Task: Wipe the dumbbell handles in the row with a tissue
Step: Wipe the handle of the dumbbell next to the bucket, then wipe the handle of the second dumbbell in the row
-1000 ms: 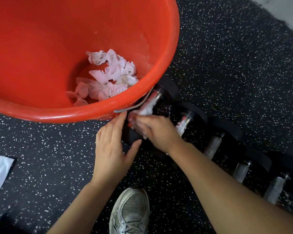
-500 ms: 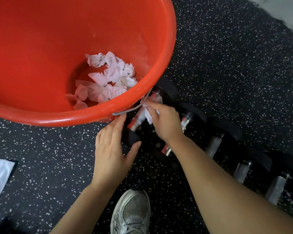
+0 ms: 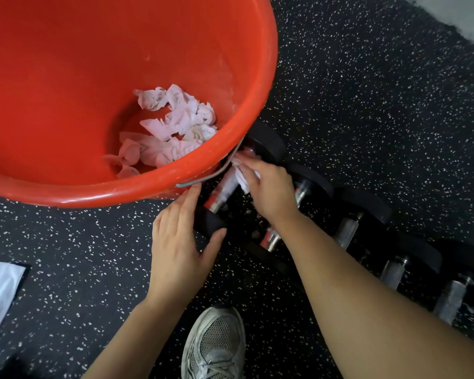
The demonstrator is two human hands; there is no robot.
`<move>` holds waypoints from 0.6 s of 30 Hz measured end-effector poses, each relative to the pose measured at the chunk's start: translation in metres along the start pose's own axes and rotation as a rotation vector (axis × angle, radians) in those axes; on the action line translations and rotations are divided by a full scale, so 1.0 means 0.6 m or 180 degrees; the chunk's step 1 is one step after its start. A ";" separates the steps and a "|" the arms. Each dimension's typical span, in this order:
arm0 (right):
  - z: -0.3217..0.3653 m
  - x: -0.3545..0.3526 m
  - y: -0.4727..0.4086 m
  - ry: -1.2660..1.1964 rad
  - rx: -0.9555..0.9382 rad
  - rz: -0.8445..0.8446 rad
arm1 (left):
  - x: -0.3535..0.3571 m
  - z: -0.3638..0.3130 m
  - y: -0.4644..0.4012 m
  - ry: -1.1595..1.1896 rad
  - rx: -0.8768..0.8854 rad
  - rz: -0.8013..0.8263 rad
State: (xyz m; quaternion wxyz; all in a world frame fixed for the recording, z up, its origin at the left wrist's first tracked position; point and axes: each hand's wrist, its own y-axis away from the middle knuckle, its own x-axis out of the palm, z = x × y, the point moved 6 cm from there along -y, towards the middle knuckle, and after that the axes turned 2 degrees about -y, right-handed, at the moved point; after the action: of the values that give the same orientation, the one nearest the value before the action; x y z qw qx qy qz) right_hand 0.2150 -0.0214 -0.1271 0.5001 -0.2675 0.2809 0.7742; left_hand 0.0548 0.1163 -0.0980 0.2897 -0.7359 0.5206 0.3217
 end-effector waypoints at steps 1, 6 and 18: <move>0.000 -0.005 -0.005 -0.0077 0.0055 -0.0050 | 0.000 0.000 0.000 -0.0010 0.0005 0.0009; 0.017 -0.048 0.030 -0.0075 -0.0182 -0.0031 | -0.004 -0.011 -0.001 -0.0080 0.0001 0.0020; -0.094 -0.140 0.148 0.1182 -0.0412 -0.0298 | 0.019 -0.107 0.018 0.0068 0.0533 0.0302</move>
State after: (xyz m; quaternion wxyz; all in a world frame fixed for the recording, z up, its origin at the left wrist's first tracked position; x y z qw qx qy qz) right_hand 0.1704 -0.1438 -0.0933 0.4569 -0.4501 0.3053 0.7039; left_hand 0.0587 0.0574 -0.0677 0.3292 -0.6870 0.5829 0.2825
